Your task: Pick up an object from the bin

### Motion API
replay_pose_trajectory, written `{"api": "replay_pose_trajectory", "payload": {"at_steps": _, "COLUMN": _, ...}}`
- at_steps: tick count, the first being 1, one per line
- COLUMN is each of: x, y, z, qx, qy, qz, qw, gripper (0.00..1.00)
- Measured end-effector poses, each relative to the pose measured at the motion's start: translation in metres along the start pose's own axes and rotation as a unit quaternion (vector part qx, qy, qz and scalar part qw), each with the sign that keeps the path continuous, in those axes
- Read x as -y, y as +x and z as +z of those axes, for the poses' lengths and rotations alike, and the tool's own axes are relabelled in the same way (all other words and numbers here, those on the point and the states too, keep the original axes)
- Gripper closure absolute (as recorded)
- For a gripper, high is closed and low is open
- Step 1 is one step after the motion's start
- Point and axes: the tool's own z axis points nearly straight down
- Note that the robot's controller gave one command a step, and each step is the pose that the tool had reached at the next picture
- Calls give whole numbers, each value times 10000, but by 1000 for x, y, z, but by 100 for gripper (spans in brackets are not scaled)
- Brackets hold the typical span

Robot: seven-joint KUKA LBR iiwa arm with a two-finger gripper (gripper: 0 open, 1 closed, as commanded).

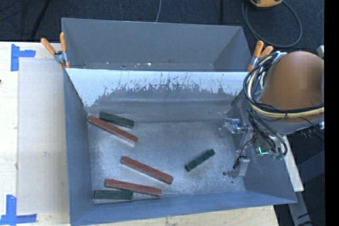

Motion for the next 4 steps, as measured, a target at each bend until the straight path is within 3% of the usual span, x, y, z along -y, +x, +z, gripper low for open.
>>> {"api": "replay_pose_trajectory", "payload": {"at_steps": 1, "x": 0, "y": -2, "z": -3, "qx": 34, "qy": 4, "qz": -11, "qw": 10000, "gripper": 0}}
{"api": "replay_pose_trajectory", "payload": {"at_steps": 2, "x": -6, "y": -21, "z": 51, "qx": 71, "qy": 9, "qz": -155, "qw": 9999, "gripper": 0}}
{"api": "replay_pose_trajectory", "payload": {"at_steps": 3, "x": -14, "y": -19, "z": 98, "qx": 36, "qy": 7, "qz": -860, "qw": 9963, "gripper": 0}}
{"api": "replay_pose_trajectory", "payload": {"at_steps": 4, "x": -26, "y": -35, "z": 138, "qx": 40, "qy": 6, "qz": -1293, "qw": 9916, "gripper": 100}}
